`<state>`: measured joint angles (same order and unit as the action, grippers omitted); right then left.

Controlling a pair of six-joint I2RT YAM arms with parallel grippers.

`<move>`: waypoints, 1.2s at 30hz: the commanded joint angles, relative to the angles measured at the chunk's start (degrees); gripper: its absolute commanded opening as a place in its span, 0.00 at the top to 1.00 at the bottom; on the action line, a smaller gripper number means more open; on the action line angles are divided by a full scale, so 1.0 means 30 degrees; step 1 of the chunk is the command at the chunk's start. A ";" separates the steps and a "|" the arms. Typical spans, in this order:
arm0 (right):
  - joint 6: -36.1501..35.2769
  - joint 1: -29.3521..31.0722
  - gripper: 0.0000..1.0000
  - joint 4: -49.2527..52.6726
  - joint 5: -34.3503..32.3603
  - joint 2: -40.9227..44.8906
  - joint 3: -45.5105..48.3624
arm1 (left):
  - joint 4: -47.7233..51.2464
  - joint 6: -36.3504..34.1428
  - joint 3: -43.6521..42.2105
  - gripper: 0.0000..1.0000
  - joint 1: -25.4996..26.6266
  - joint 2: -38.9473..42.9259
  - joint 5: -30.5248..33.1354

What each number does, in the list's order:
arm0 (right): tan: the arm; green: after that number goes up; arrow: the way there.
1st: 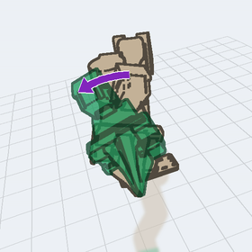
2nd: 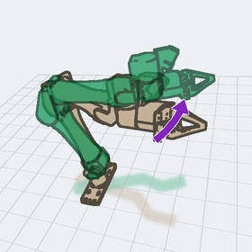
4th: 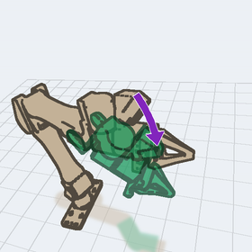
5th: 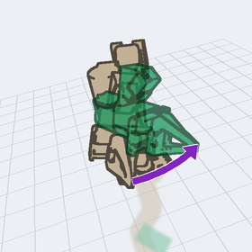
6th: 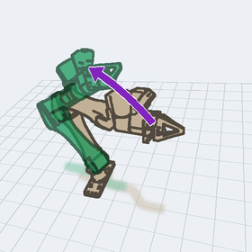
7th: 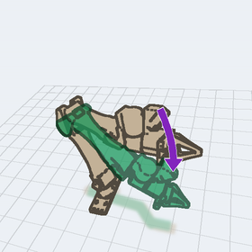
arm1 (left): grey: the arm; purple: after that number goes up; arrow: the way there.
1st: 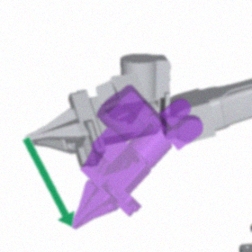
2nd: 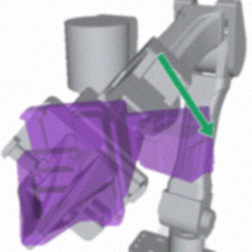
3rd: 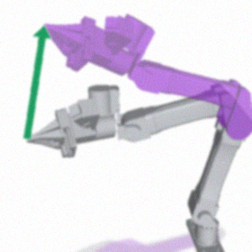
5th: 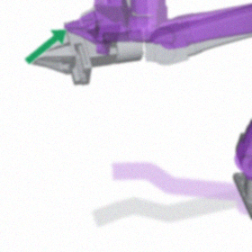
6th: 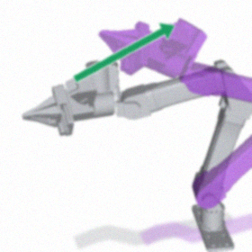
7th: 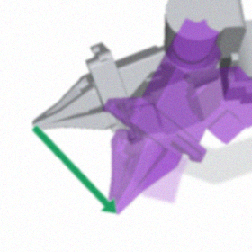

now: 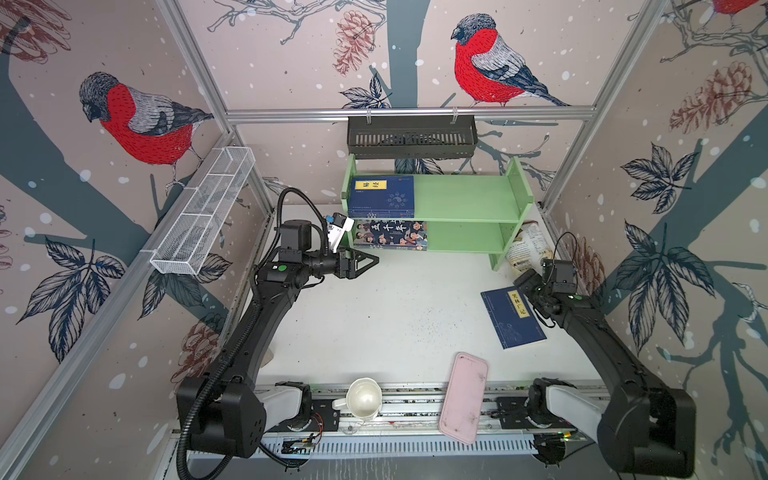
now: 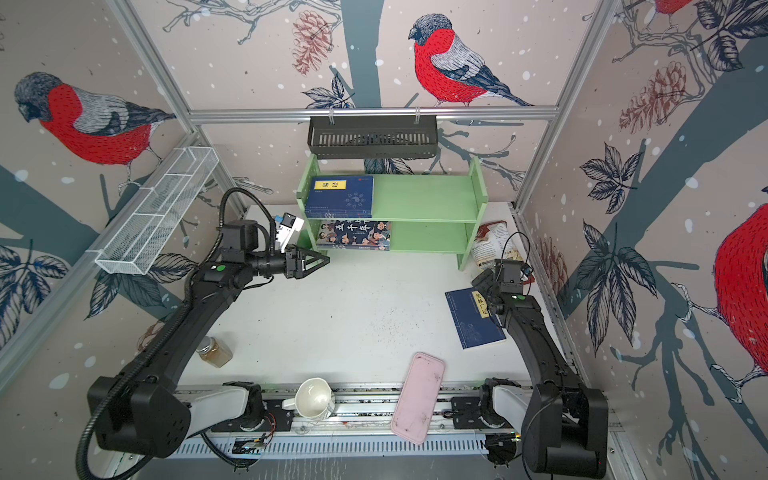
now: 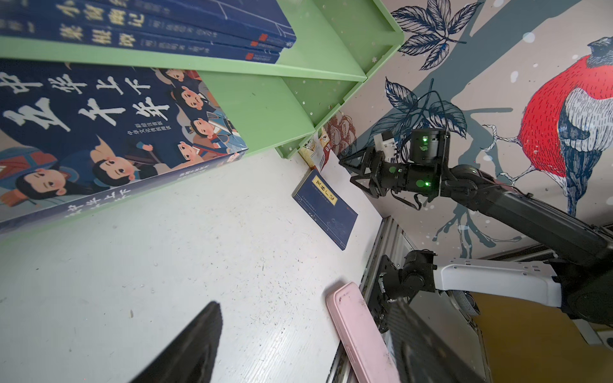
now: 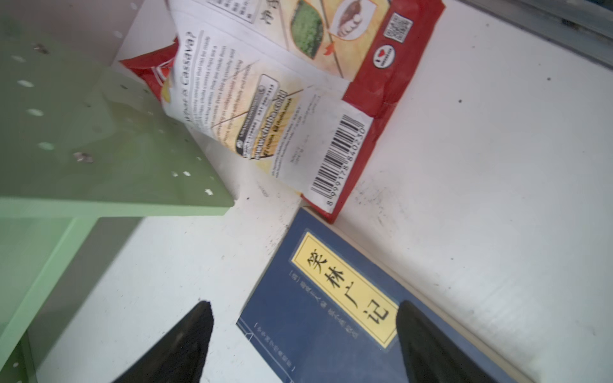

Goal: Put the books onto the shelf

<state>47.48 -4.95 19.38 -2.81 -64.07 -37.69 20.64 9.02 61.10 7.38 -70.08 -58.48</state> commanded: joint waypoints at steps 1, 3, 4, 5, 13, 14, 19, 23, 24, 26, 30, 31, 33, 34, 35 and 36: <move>-0.1053 -0.1067 0.12 -0.0730 0.0973 -0.0389 0.0118 | 0.0437 -0.0105 0.0013 0.20 0.0116 0.0154 -0.0722; -0.1370 -0.1800 0.12 -0.0544 0.1309 -0.0732 -0.0002 | 0.0416 -0.0105 -0.0056 0.20 0.0220 0.0163 -0.0664; -0.1520 -0.2040 0.12 -0.0543 0.1377 -0.0815 0.0045 | 0.0401 -0.0088 -0.0119 0.20 0.0278 0.0172 -0.0613; -0.1639 -0.2246 0.12 -0.0581 0.1523 -0.0899 0.0158 | 0.0383 -0.0074 -0.0163 0.20 0.0310 0.0210 -0.0605; -0.2606 -0.2920 0.12 -0.0936 0.3520 -0.2084 0.1050 | 0.0116 0.0360 -0.0386 0.20 0.0375 0.0220 0.0056; -0.2669 -0.2935 0.12 -0.0936 0.3601 -0.2163 0.1078 | 0.0043 0.0410 -0.0381 0.20 0.0377 0.0274 0.0194; -0.3064 -0.3037 0.12 -0.1176 0.4537 -0.2490 0.1139 | -0.0223 0.0680 -0.0506 0.20 0.0373 0.0384 0.0267; -0.3460 -0.2907 0.12 -0.1478 0.5503 -0.3802 0.1083 | -0.0229 0.0681 -0.0620 0.20 0.0379 0.0330 0.0420; -0.3536 -0.2849 0.12 -0.1506 0.5585 -0.3892 0.1080 | -0.0203 0.0645 -0.0650 0.20 0.0381 0.0280 0.0474; -0.3689 -0.2668 0.12 -0.1573 0.5754 -0.4052 0.1065 | -0.0253 0.0657 -0.0650 0.20 0.0379 0.0253 0.0480; -0.3976 -0.2384 0.12 -0.1486 0.5705 -0.4274 0.0937 | -0.0298 0.0672 -0.0650 0.20 0.0383 0.0158 0.0508; -0.4042 -0.2338 0.12 -0.1435 0.5687 -0.4364 0.0879 | -0.0307 0.0675 -0.0650 0.20 0.0383 0.0129 0.0525; -0.4138 -0.2207 0.12 -0.1391 0.5755 -0.4515 0.0817 | -0.0334 0.0713 -0.0650 0.20 0.0379 0.0095 0.0537; -0.4161 -0.2103 0.12 -0.1390 0.5820 -0.4611 0.0787 | -0.0341 0.0759 -0.0650 0.20 0.0376 0.0066 0.0557; -0.4140 -0.1924 0.13 -0.1419 0.5930 -0.4707 0.0787 | -0.0332 0.0752 -0.0651 0.20 0.0368 0.0036 0.0567; -0.4117 -0.1750 0.12 -0.1447 0.6050 -0.4748 0.0787 | -0.0346 0.0772 -0.0650 0.20 0.0368 0.0025 0.0565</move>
<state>35.83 -11.09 15.18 13.85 -77.84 -35.03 20.99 11.57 59.18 8.47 -69.89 -56.80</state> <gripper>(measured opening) 0.876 0.797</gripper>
